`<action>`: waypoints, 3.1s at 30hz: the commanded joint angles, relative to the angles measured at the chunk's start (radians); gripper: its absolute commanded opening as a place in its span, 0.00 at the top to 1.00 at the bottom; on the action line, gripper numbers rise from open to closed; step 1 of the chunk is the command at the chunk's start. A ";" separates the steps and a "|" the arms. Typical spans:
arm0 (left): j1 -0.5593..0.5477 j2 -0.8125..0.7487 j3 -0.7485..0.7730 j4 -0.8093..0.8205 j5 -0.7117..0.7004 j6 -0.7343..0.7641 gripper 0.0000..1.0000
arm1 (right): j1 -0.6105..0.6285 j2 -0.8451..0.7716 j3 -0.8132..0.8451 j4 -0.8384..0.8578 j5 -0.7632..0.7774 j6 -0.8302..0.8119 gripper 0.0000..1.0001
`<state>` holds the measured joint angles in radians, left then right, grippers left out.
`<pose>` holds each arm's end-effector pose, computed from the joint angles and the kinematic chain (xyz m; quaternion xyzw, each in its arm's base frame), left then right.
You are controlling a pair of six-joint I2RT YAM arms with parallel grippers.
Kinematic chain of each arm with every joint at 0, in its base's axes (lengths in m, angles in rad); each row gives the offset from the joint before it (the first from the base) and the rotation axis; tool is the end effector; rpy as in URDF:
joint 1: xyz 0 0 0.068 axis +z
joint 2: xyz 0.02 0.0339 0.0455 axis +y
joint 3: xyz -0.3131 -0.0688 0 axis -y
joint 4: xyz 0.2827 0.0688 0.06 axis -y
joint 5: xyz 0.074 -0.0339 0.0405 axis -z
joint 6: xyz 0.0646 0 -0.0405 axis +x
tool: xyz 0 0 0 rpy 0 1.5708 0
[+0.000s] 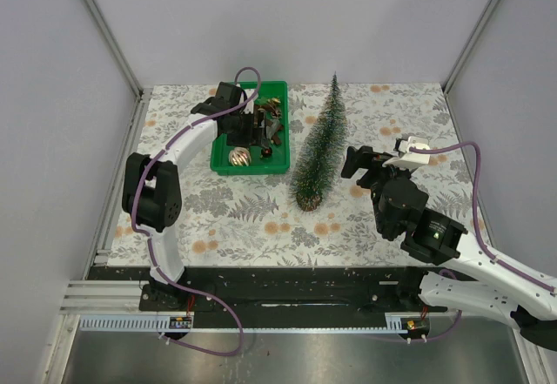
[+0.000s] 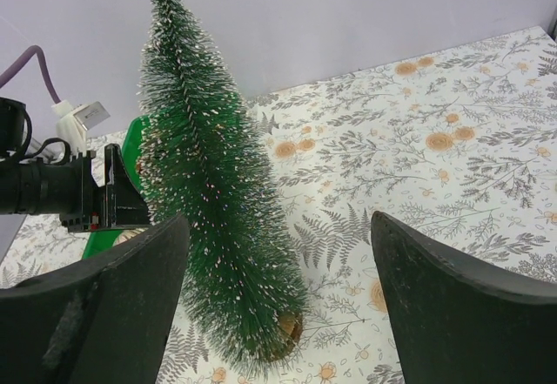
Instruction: Decorate the small christmas tree
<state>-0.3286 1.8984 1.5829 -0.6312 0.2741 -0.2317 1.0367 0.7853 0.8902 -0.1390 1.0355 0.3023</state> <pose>0.4560 -0.1739 0.2688 0.0876 0.9396 -0.2090 0.2563 0.1396 0.1269 0.4205 0.0967 0.7066 0.0957 0.6944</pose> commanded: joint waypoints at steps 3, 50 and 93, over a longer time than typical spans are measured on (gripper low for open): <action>-0.004 0.027 0.075 0.079 0.051 -0.072 0.46 | 0.010 0.003 -0.014 0.055 0.023 -0.029 0.10; -0.070 -0.689 0.477 -0.318 0.148 0.439 0.89 | 0.045 0.292 0.240 0.193 -0.413 -0.202 0.08; -0.099 -0.498 -0.541 0.085 0.037 0.813 0.01 | 0.079 0.172 0.110 0.154 -0.336 -0.224 0.05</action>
<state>-0.4038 1.3529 0.9775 -0.6411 0.2379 0.5583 1.1042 1.0061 1.0035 0.0063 0.6479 0.0750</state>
